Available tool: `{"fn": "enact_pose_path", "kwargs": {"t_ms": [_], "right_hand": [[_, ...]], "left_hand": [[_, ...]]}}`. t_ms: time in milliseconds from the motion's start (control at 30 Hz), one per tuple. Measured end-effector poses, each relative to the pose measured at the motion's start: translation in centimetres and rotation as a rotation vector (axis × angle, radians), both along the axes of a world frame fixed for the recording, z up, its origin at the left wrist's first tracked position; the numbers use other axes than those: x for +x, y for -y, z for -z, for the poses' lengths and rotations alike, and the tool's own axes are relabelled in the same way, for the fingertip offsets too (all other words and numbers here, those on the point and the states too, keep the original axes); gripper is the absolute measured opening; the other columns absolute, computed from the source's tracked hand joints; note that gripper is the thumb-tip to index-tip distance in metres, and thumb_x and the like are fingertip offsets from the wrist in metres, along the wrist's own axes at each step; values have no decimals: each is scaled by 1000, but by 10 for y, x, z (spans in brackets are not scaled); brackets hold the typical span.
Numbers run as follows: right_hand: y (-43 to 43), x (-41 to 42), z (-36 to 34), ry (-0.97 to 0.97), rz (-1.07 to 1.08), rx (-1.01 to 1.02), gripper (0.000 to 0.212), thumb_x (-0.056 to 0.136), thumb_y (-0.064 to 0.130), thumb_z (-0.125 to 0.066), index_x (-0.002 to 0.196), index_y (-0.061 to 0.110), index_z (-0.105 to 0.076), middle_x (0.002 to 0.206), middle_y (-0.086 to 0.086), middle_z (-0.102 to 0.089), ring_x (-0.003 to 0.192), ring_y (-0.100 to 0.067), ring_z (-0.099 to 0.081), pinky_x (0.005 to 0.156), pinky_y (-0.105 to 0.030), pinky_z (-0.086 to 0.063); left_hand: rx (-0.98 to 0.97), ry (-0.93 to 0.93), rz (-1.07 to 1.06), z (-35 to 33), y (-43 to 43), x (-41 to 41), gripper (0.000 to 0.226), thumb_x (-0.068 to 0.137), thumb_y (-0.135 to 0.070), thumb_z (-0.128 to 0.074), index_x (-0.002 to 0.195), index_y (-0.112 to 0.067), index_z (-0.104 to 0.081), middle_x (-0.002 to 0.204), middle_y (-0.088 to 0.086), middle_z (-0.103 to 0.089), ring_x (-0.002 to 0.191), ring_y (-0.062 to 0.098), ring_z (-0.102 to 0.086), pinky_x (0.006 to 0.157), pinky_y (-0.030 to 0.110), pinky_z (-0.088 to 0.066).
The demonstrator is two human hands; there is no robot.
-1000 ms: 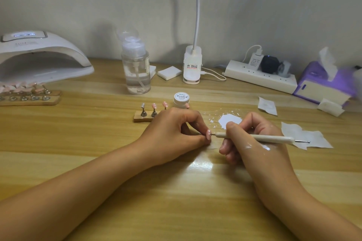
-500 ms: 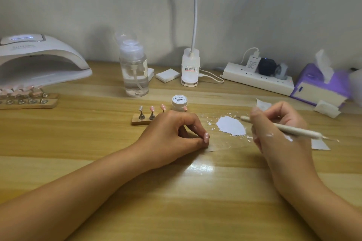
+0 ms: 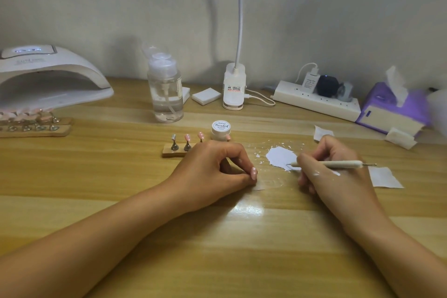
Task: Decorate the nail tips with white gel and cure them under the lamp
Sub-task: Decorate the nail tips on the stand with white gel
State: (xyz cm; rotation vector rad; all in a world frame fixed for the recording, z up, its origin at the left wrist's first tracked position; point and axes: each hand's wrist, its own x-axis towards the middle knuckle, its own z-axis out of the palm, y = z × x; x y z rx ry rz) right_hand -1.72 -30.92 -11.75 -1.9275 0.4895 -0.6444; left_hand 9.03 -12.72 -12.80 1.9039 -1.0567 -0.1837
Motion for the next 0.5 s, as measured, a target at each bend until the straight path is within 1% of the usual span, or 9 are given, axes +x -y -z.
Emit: {"fn": "enact_pose_path", "kwargs": {"t_ms": [67, 100, 167, 200, 267, 300, 333, 400, 500], "right_hand": [[-1, -2, -4, 81, 31, 42, 22, 85, 10, -64, 70, 9, -48, 54, -8, -65, 41, -7, -52, 42, -20, -42], [-3, -3, -6, 140, 46, 84, 25, 87, 11, -63, 69, 13, -47, 54, -7, -65, 41, -8, -51, 42, -21, -41], [-11, -6, -10, 237, 25, 217, 29, 90, 7, -60, 67, 16, -44, 50, -6, -60, 39, -9, -48, 39, -19, -39], [-18, -7, -9, 250, -12, 301, 31, 89, 3, -59, 65, 17, -43, 47, -5, -57, 38, -9, -46, 37, -17, -37], [-34, -8, -5, 208, -103, 413, 33, 83, 2, -62, 61, 18, -44, 44, -8, -54, 37, -9, -43, 36, -16, -35], [-40, -8, -4, 171, -137, 421, 33, 78, 6, -65, 58, 21, -45, 44, -9, -53, 37, -10, -43, 37, -17, -35], [-43, -8, -3, 138, -161, 406, 28, 73, 12, -66, 56, 22, -46, 44, -11, -54, 37, -11, -43, 38, -17, -36], [-44, -7, -3, 102, -172, 370, 20, 66, 18, -61, 53, 23, -46, 45, -12, -55, 39, -13, -45, 40, -18, -38], [-42, -6, -2, 68, -172, 340, 18, 65, 21, -60, 53, 24, -47, 46, -12, -58, 40, -14, -48, 41, -18, -40]], "left_hand": [[4, -6, -4, 0, 0, 0, 9, 81, -16, -79, 79, -22, -73, 60, -30, -62, 47, -8, -51, 48, 4, -31], [6, -5, -5, 0, 0, 0, 8, 81, -17, -79, 79, -23, -73, 64, -27, -64, 48, -6, -50, 49, 6, -31], [2, -11, -3, 1, -1, 0, 10, 81, -20, -79, 79, -27, -72, 79, -20, -71, 51, -3, -50, 53, 9, -33], [0, -15, -4, 1, -1, 1, 10, 81, -21, -79, 78, -28, -72, 84, -18, -73, 52, -3, -51, 54, 10, -34], [0, -10, -12, 1, 0, 1, 10, 80, -21, -80, 78, -27, -73, 79, -22, -71, 52, -5, -54, 53, 8, -34], [6, -5, -14, 0, 0, 1, 9, 80, -20, -80, 79, -26, -73, 73, -25, -68, 52, -6, -54, 52, 6, -32], [11, -3, -12, 0, 0, 1, 9, 80, -19, -80, 79, -25, -73, 68, -28, -65, 51, -7, -54, 51, 6, -32], [15, -6, -10, 0, 0, 2, 9, 79, -18, -80, 79, -24, -73, 66, -29, -63, 50, -7, -54, 50, 6, -31], [18, -8, -18, 0, 0, 3, 10, 79, -19, -80, 78, -25, -73, 64, -29, -63, 50, -6, -53, 50, 7, -31]]}}
